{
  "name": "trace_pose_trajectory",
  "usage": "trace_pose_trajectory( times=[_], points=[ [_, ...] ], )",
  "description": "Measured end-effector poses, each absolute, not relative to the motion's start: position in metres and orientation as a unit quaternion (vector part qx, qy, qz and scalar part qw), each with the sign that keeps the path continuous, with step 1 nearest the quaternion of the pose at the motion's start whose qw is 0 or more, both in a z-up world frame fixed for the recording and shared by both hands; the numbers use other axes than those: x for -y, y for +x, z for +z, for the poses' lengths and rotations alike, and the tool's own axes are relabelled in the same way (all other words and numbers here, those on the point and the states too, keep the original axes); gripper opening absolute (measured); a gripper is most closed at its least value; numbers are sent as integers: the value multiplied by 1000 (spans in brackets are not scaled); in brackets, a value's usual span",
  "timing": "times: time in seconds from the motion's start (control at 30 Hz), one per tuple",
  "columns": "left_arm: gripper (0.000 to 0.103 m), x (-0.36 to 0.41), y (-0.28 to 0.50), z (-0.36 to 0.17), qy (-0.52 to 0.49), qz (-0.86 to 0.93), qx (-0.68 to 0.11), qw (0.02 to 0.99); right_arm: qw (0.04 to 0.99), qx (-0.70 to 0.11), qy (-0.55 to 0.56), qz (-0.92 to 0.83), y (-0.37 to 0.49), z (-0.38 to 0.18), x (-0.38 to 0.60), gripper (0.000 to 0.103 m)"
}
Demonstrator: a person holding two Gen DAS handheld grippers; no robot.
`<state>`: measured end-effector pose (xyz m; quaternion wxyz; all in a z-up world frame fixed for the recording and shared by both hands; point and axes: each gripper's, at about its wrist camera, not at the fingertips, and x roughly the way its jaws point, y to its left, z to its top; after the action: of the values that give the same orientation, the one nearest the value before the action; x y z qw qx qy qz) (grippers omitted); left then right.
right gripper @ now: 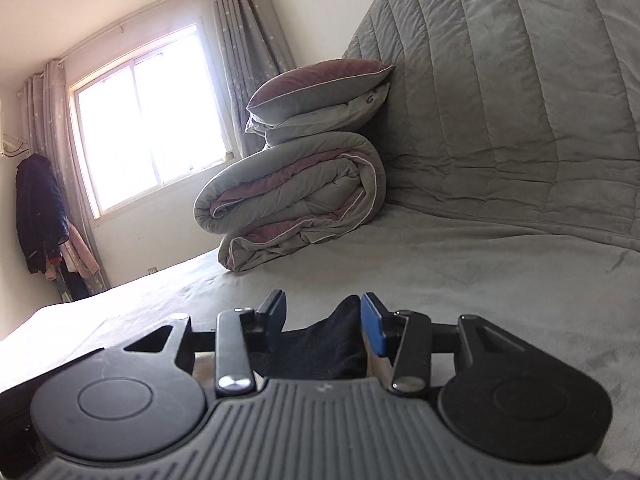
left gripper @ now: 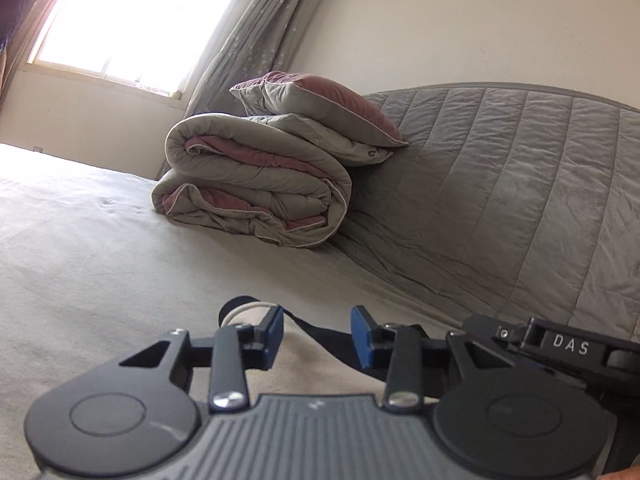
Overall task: Fold clothes
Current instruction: 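Open both grippers and withdraw them from the folded bundle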
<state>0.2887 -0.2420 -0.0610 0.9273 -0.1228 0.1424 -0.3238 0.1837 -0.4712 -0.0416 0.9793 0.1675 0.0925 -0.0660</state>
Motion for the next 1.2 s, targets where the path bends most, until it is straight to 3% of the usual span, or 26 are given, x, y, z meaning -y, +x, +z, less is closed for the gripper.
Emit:
trace_pose_trajectory(
  times=[0.17,0.3,0.33,0.47,0.53,0.63,0.7,0.77,1.03,1.1,1.2],
  points=[
    [33,252,297,-76,-87,-322,-187,924,970,-165,144,-106,205,-63,470,20],
    [20,252,308,-85,-100,-311,-225,918,963,-189,152,-120,209,-70,475,20],
    [19,250,309,-87,-107,-311,-229,916,963,-191,147,-123,211,-71,474,22],
    [17,249,311,-90,-118,-305,-234,916,956,-191,180,-130,209,-80,481,50],
    [17,252,308,-87,-103,-302,-231,919,950,-184,220,-122,206,-81,489,51],
    [31,260,298,-74,-60,-298,-233,924,948,-188,223,-131,204,-76,486,59],
    [55,264,291,-65,-37,-288,-238,927,947,-197,216,-134,203,-68,480,61],
    [65,267,285,-56,-17,-285,-253,924,944,-208,215,-135,201,-59,477,61],
    [70,253,270,-22,1,-233,-364,902,926,-278,214,-137,182,-21,465,68],
    [82,250,261,-9,17,-219,-388,895,923,-294,209,-136,172,-11,460,69],
    [88,238,241,14,17,-198,-391,899,920,-300,213,-137,147,6,453,76]
  ],
)
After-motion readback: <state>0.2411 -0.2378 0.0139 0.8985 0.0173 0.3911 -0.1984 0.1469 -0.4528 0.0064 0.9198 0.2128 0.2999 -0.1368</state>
